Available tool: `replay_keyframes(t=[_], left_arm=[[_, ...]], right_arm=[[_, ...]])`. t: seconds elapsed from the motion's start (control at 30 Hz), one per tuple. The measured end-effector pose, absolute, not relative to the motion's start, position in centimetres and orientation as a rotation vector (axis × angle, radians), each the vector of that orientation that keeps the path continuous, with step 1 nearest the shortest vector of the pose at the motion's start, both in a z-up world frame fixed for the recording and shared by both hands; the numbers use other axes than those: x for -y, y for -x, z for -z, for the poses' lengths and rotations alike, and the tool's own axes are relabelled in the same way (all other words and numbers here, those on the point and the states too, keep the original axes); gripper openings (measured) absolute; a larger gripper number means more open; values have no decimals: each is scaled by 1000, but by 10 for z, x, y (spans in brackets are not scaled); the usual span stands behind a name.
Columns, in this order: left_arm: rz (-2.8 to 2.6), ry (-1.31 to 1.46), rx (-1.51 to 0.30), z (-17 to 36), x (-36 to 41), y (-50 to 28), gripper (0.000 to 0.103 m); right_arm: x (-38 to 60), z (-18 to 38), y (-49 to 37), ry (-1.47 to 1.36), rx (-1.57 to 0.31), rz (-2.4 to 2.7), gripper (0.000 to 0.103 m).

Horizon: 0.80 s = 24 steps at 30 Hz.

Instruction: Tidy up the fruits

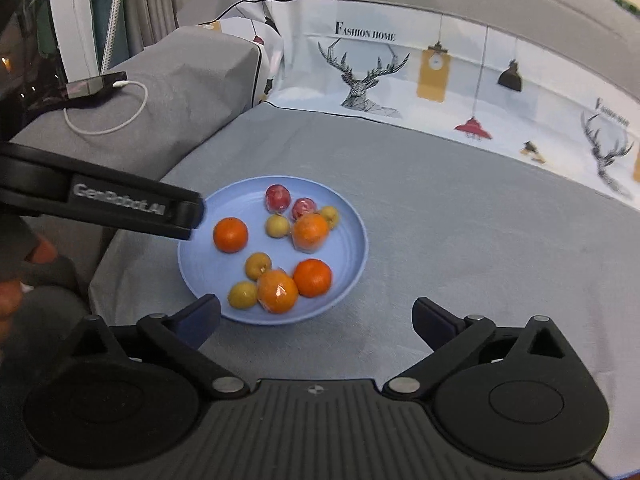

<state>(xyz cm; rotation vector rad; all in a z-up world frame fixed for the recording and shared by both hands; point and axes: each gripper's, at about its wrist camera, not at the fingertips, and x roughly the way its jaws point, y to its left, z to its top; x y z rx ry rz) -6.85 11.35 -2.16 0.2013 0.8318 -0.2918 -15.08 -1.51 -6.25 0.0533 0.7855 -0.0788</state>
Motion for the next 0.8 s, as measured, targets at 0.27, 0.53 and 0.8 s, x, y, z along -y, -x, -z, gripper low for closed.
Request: replay_keyframes(t=[0.27, 0.53, 0.8], left_arm=[[218, -247, -869, 14, -118, 91, 103], [229, -261, -858, 9, -120, 107, 103], [224, -261, -857, 10, -119, 111, 103]], right_arm=[[17, 39, 180, -49, -716, 124, 102], [15, 30, 196, -53, -685, 127, 102], [15, 32, 198, -49, -693, 131, 102]])
